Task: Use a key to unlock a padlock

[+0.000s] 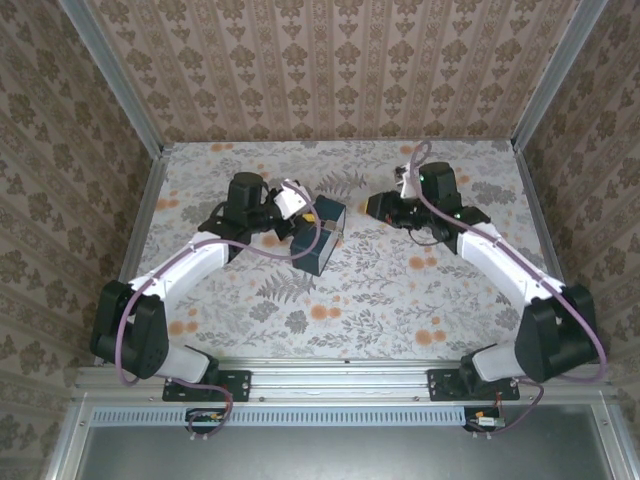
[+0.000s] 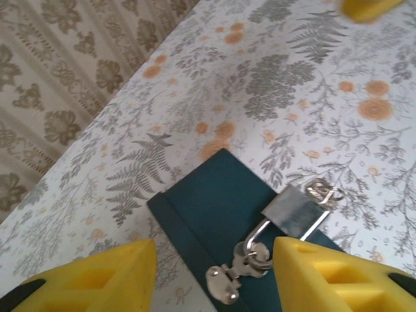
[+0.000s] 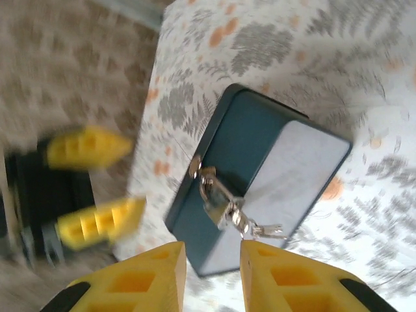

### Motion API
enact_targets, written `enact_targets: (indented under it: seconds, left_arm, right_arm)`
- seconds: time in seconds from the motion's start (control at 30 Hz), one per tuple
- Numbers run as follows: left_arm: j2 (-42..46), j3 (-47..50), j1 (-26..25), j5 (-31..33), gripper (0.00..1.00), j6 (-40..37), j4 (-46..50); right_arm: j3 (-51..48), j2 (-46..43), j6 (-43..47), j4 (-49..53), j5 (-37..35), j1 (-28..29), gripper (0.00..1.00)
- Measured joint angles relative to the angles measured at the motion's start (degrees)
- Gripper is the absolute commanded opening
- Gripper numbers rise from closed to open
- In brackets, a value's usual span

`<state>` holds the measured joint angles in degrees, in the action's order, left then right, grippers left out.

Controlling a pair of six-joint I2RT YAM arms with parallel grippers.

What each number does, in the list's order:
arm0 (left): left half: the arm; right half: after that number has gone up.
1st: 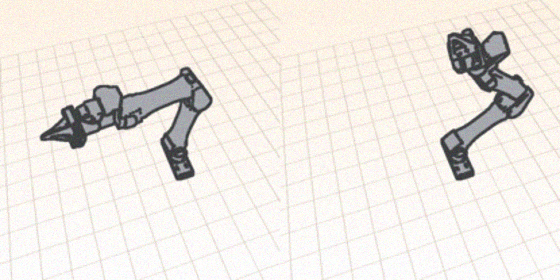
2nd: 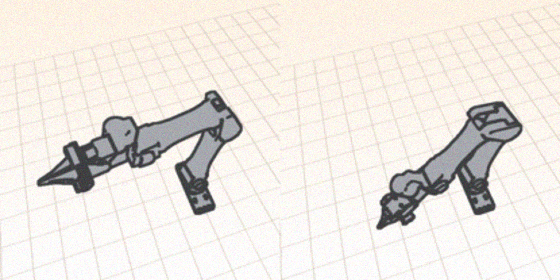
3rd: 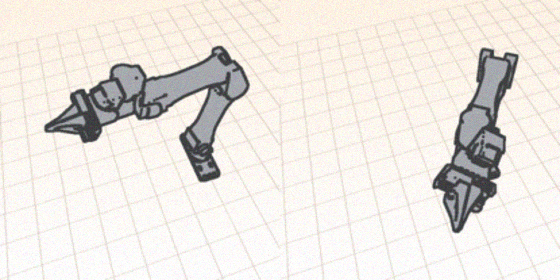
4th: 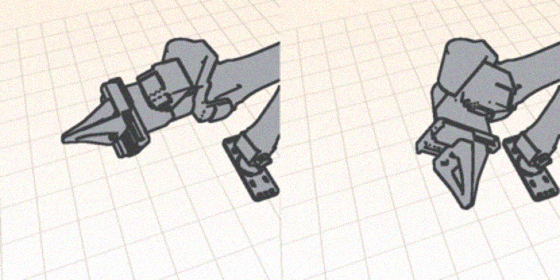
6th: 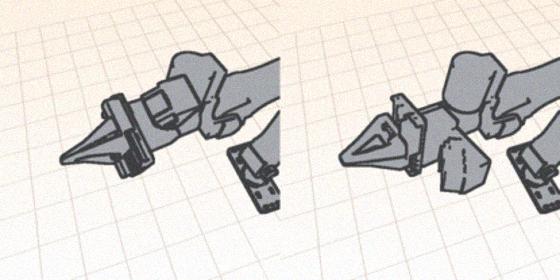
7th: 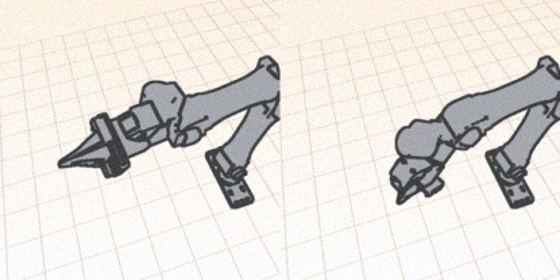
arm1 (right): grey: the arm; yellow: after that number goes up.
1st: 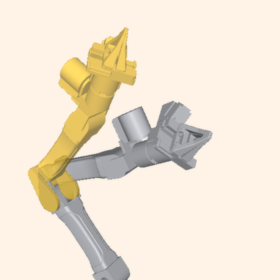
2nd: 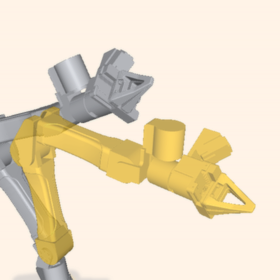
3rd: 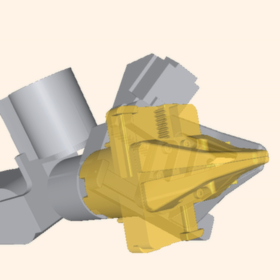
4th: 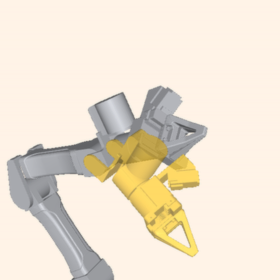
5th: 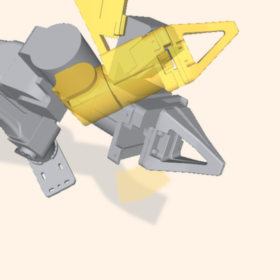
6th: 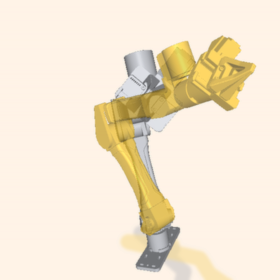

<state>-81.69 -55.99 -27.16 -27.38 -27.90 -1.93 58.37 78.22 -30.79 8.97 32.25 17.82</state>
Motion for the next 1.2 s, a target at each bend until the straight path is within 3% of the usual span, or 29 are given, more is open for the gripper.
enact_targets:
  seconds: [0.1, 0.23, 0.5, 0.73, 1.2]
  left_arm:
    - [0.0, -0.2, 1.1, 1.4, 0.52, 2.8, -0.8]
    - [-0.2, -1.9, 2.6, 3.5, 0.51, 6.1, -0.9]
    - [-2.4, -2.3, 4.5, 4.3, 0.5, 11.8, -3.8]
    - [-3.7, -2.3, 5.7, 4.2, 0.49, 13.4, -5.2]
    - [-4.9, -2.3, 6.3, 2.0, 0.47, 14.2, -6.9]
  right_arm:
    - [-8.2, -5.5, 17.1, -3.6, -2.1, 2.7, 0.4]
    - [-21.5, -9.9, 38.3, -12.9, -9.0, 7.7, 0.37]
    - [-25.6, -3.4, 62.9, -32.5, -25.1, 16.9, 0.39]
    - [-23.7, 2.3, 72.3, -38.6, -28.0, 18.8, 0.39]
    - [-19.6, 9.1, 75.9, -42.2, -29.3, 18.8, 0.38]
